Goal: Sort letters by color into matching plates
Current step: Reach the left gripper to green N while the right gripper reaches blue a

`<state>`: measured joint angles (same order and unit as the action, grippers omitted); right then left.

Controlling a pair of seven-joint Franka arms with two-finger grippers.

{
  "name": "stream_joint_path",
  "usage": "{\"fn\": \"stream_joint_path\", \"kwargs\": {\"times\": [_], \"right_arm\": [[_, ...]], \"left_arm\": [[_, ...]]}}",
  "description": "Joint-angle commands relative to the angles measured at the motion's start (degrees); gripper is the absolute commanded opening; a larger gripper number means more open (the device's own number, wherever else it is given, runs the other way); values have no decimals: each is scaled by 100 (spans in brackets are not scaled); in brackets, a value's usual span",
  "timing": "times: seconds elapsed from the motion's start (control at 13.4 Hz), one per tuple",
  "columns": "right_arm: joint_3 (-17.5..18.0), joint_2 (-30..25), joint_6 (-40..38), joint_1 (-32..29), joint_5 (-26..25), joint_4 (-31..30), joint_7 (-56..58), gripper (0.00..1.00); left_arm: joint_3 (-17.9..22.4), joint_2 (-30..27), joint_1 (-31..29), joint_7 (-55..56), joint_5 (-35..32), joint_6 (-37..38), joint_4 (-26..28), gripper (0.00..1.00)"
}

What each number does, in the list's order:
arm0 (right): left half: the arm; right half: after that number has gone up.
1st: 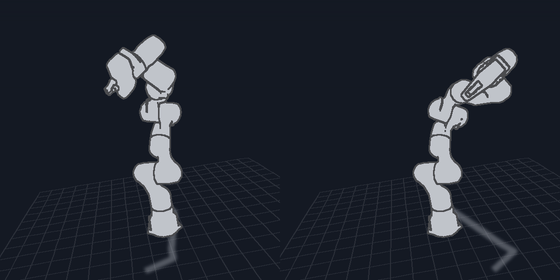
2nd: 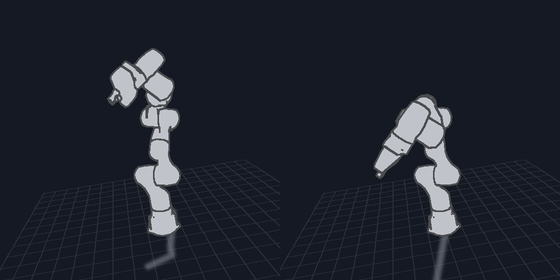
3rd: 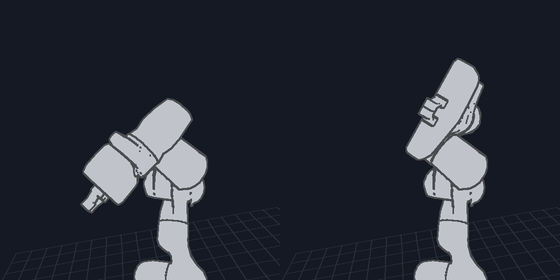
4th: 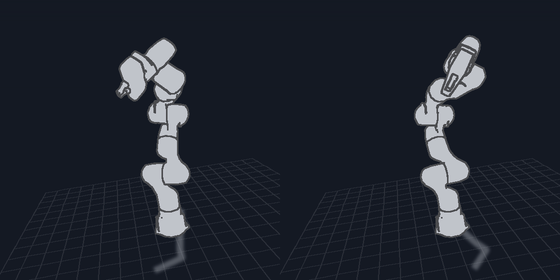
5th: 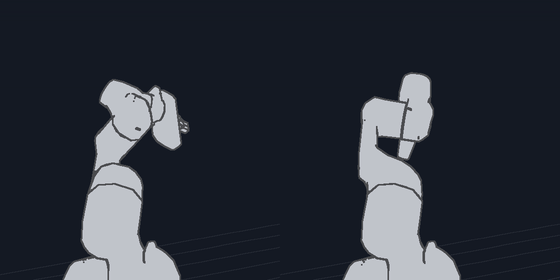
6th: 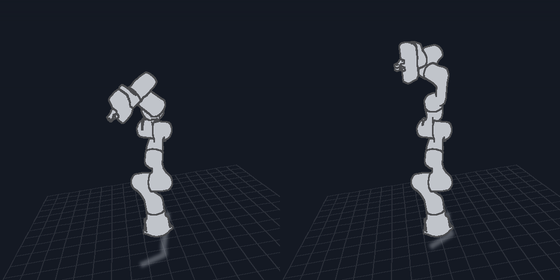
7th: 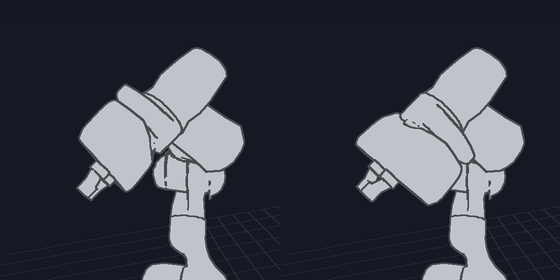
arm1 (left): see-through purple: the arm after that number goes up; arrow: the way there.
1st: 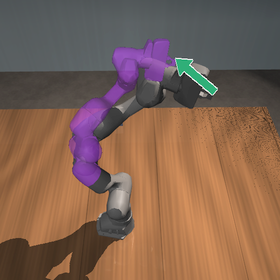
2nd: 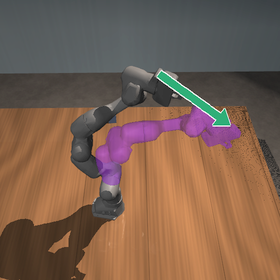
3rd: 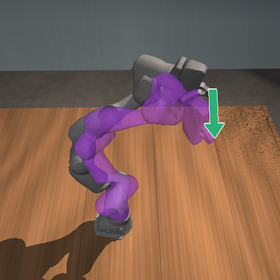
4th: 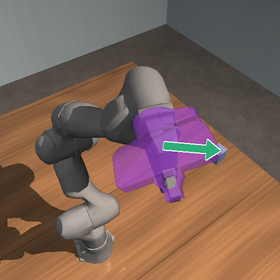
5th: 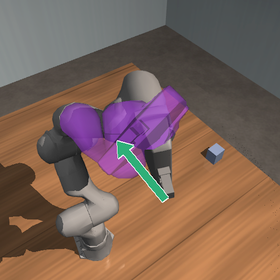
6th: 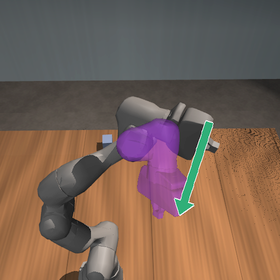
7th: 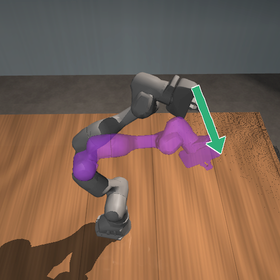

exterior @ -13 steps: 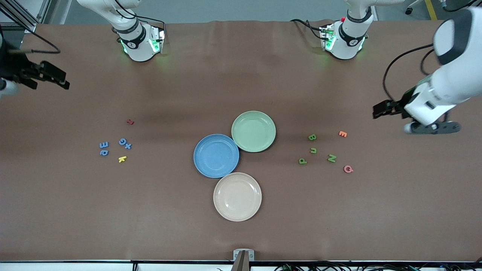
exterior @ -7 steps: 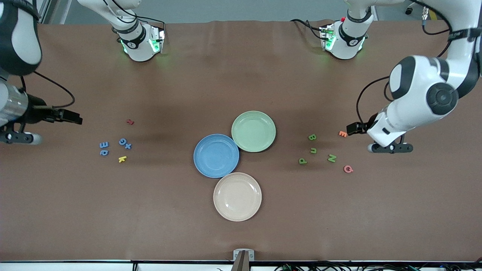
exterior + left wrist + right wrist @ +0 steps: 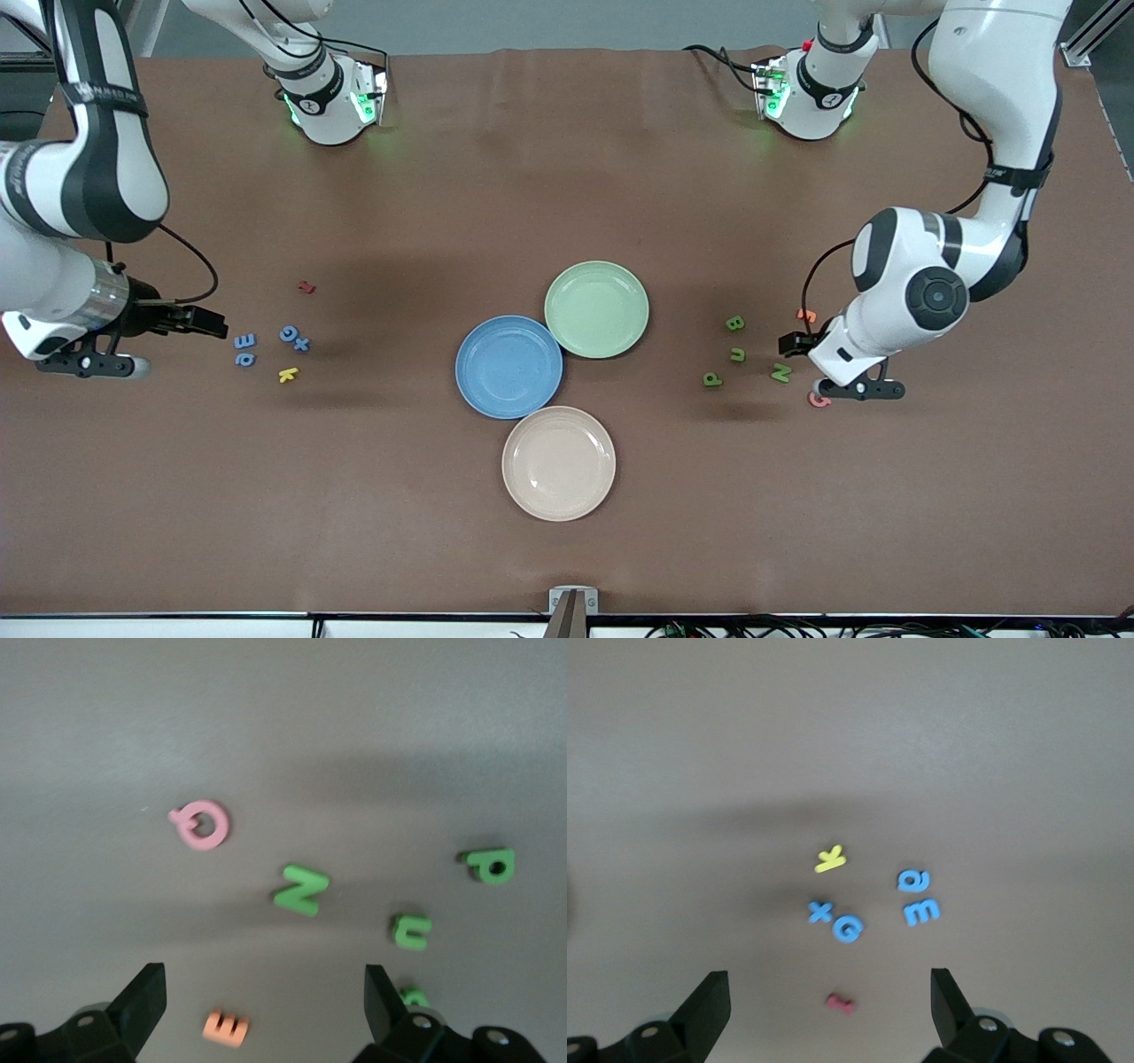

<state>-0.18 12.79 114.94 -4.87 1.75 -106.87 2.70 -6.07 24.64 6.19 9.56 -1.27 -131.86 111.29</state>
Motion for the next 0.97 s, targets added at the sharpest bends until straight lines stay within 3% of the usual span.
{"fn": "stream_joint_path", "kwargs": {"times": [0.0, 0.37, 0.6, 0.9], "right_arm": [[53, 223, 527, -329, -9, -254, 451, 100], [53, 566, 1898, -444, -9, -1001, 802, 100], [53, 1057, 2592, -681, -9, -1090, 1284, 100], [62, 1401, 2841, -770, 35, -1090, 1383, 99]], "left_arm": [[1, 57, 49, 186, -137, -594, 305, 95], [-8, 444, 49, 195, -424, -1052, 288, 82], [-17, 681, 49, 467, -567, -1288, 157, 76], [-26, 831, 67, 626, -558, -1492, 113, 72]]}}
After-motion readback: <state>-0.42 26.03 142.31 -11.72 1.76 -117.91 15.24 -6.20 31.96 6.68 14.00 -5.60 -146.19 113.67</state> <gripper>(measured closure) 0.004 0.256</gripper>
